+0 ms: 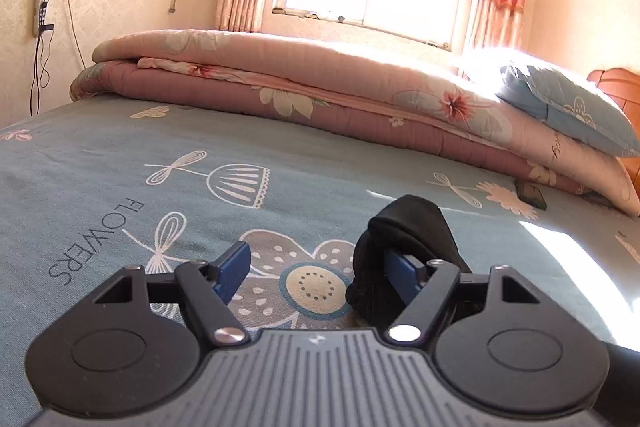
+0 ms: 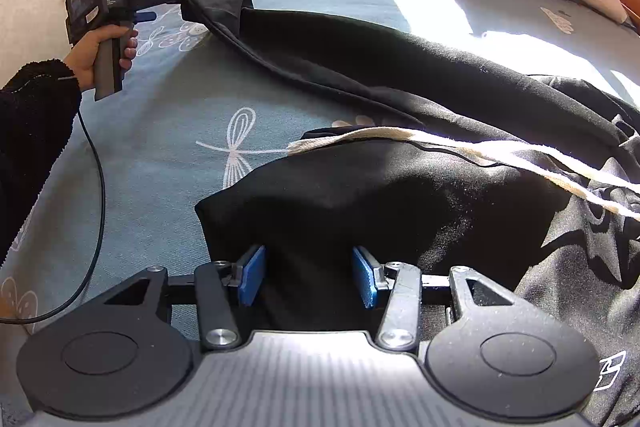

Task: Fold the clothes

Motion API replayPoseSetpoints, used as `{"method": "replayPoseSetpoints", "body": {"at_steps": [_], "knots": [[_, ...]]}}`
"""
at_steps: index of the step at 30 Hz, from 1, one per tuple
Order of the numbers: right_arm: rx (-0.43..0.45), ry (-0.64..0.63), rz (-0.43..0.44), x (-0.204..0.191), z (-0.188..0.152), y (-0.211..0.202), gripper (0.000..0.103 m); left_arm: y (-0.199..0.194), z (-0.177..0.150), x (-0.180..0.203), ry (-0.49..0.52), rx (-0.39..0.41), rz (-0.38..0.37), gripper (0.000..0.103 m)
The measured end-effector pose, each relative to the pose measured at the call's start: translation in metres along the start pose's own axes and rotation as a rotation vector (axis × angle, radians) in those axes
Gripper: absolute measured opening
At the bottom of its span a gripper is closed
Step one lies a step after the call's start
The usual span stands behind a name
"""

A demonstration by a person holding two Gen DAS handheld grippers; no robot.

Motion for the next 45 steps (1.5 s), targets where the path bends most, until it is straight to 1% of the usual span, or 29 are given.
{"method": "replayPoseSetpoints", "body": {"at_steps": [5,6,7,10,12,14,17,19,21,22,23,26,28,32,35,36,38,39,40,41,43,44,45], "knots": [[-0.002,-0.004,-0.001,-0.002,-0.001,0.001,0.052,-0.016,0.010,-0.026,-0.051,0.098,0.151,0.075],[-0.002,-0.004,-0.001,-0.003,-0.002,0.001,0.052,-0.020,0.012,-0.033,-0.067,0.105,0.158,0.076],[-0.002,-0.004,-0.001,-0.002,-0.001,0.001,0.052,-0.021,0.014,-0.039,-0.082,0.092,0.148,0.078],[0.001,-0.002,0.001,-0.004,-0.001,0.000,0.052,-0.018,0.010,-0.048,-0.083,-0.019,0.071,0.078],[0.004,-0.004,0.004,-0.005,0.000,-0.001,0.052,-0.020,0.004,-0.050,-0.040,-0.056,0.060,0.078],[0.004,-0.011,0.008,-0.007,0.000,-0.001,0.053,-0.022,-0.004,-0.052,-0.043,-0.092,0.027,0.079],[0.001,-0.011,0.006,-0.007,0.000,0.000,0.053,-0.015,-0.014,-0.062,-0.168,-0.166,-0.063,0.079],[0.000,-0.007,0.002,-0.009,0.000,0.001,0.053,-0.004,-0.018,-0.066,-0.251,-0.218,-0.097,0.079],[0.000,-0.017,-0.001,-0.011,0.000,0.001,0.053,0.006,-0.019,-0.062,-0.297,-0.238,-0.135,0.079],[0.001,-0.020,-0.002,-0.012,0.000,0.001,0.053,0.010,-0.019,-0.057,-0.312,-0.241,-0.158,0.077],[0.001,-0.023,-0.003,-0.012,-0.001,0.001,0.053,0.013,-0.019,-0.048,-0.312,-0.244,-0.198,0.077],[0.001,-0.016,0.001,-0.011,-0.001,0.002,0.053,0.018,-0.019,-0.010,-0.288,-0.257,-0.347,0.077],[0.001,-0.008,0.006,-0.009,-0.001,0.002,0.053,0.019,-0.025,0.018,-0.239,-0.285,-0.425,0.077],[0.005,-0.003,0.013,-0.008,-0.002,0.001,0.053,0.013,-0.047,0.086,-0.032,-0.336,-0.564,0.078],[0.005,0.010,0.022,-0.004,-0.004,0.000,0.053,0.000,-0.066,0.125,0.117,-0.393,-0.671,0.079],[0.005,0.014,0.025,-0.003,-0.004,0.000,0.053,-0.007,-0.073,0.138,0.183,-0.411,-0.701,0.079],[0.006,0.024,0.030,0.000,-0.005,0.000,0.053,-0.021,-0.082,0.155,0.293,-0.411,-0.738,0.079],[0.007,0.028,0.032,0.000,-0.005,0.000,0.053,-0.028,-0.083,0.158,0.320,-0.399,-0.746,0.079],[0.009,0.032,0.034,0.001,-0.005,0.000,0.053,-0.034,-0.084,0.160,0.336,-0.388,-0.749,0.079],[0.011,0.033,0.037,0.002,-0.005,-0.001,0.053,-0.040,-0.082,0.155,0.321,-0.371,-0.751,0.079],[0.014,0.037,0.043,0.002,-0.006,-0.002,0.053,-0.049,-0.074,0.140,0.254,-0.329,-0.751,0.079],[0.014,0.038,0.048,0.003,-0.006,-0.001,0.053,-0.053,-0.067,0.128,0.203,-0.306,-0.743,0.079],[0.014,0.042,0.051,0.004,-0.006,0.000,0.053,-0.052,-0.060,0.113,0.118,-0.292,-0.724,0.079]]}}
Point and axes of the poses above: each gripper's, at about its wrist camera, not at the fingertips, and y roughly the way its jaws point, x to its right, z to its top, the point moved 3 cm from there along y, roughly the way its jaws point, and after that the axes turned 4 degrees about -z, right-handed, at the moved point
